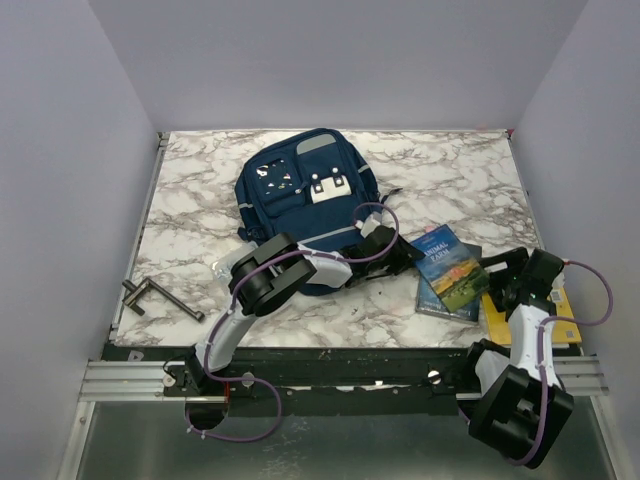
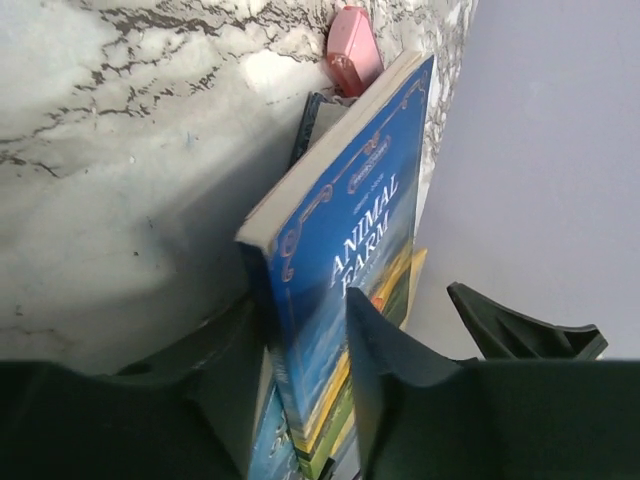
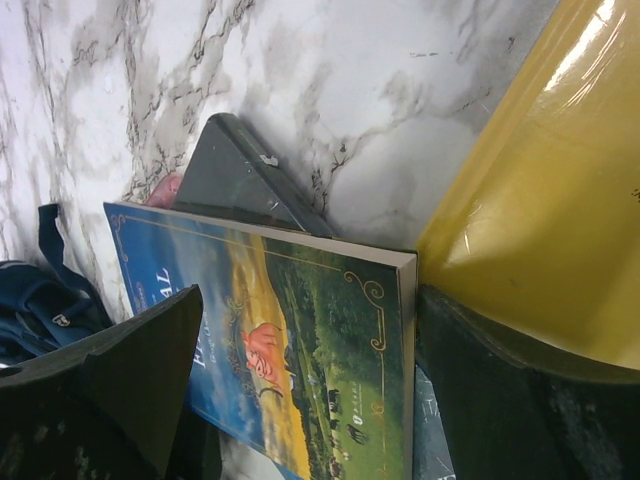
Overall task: Pack the student bag
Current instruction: Pick up the book from the center of the board.
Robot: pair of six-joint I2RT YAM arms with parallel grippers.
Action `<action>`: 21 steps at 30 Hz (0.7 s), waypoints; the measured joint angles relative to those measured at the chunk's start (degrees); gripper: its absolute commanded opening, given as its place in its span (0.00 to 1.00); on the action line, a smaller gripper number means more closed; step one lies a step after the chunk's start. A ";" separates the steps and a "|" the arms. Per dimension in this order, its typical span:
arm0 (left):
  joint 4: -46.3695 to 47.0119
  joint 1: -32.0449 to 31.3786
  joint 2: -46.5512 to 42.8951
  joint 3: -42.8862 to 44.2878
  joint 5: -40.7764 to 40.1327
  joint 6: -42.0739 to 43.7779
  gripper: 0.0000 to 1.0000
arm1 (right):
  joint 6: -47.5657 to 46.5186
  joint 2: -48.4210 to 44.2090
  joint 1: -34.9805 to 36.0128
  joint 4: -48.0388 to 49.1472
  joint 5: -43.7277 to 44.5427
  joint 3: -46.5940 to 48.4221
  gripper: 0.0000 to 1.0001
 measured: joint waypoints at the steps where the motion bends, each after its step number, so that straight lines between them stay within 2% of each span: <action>1: 0.50 0.00 0.31 0.00 -0.04 -0.15 0.24 | -0.15 -0.15 0.00 -0.33 0.02 0.07 0.92; 4: 1.53 0.31 0.57 0.00 -0.07 0.22 0.03 | -0.74 -0.66 0.02 -1.53 0.26 0.44 0.92; 5: 2.23 0.44 0.55 -0.02 -0.07 0.48 0.00 | -1.01 -1.05 0.15 -2.12 0.42 0.66 0.92; 8: 3.76 0.81 -0.33 -0.61 -0.04 3.23 0.00 | -1.99 -2.47 0.92 -3.30 0.92 1.66 0.95; 9: 3.76 1.07 -1.03 -0.90 0.00 4.61 0.00 | -2.32 -2.82 1.42 -3.52 1.05 2.25 0.99; 12: 3.48 2.36 -4.70 -1.36 0.55 9.25 0.00 | -3.76 -3.04 4.74 -4.39 1.60 5.38 1.00; 19: 3.65 8.04 -16.90 -2.43 4.92 17.90 0.00 | -8.31 1.40 20.61 -6.34 4.24 20.63 1.00; 21: 3.82 11.65 -22.56 -3.87 6.47 19.37 0.00 | -9.11 3.52 24.48 -6.27 3.96 24.44 1.00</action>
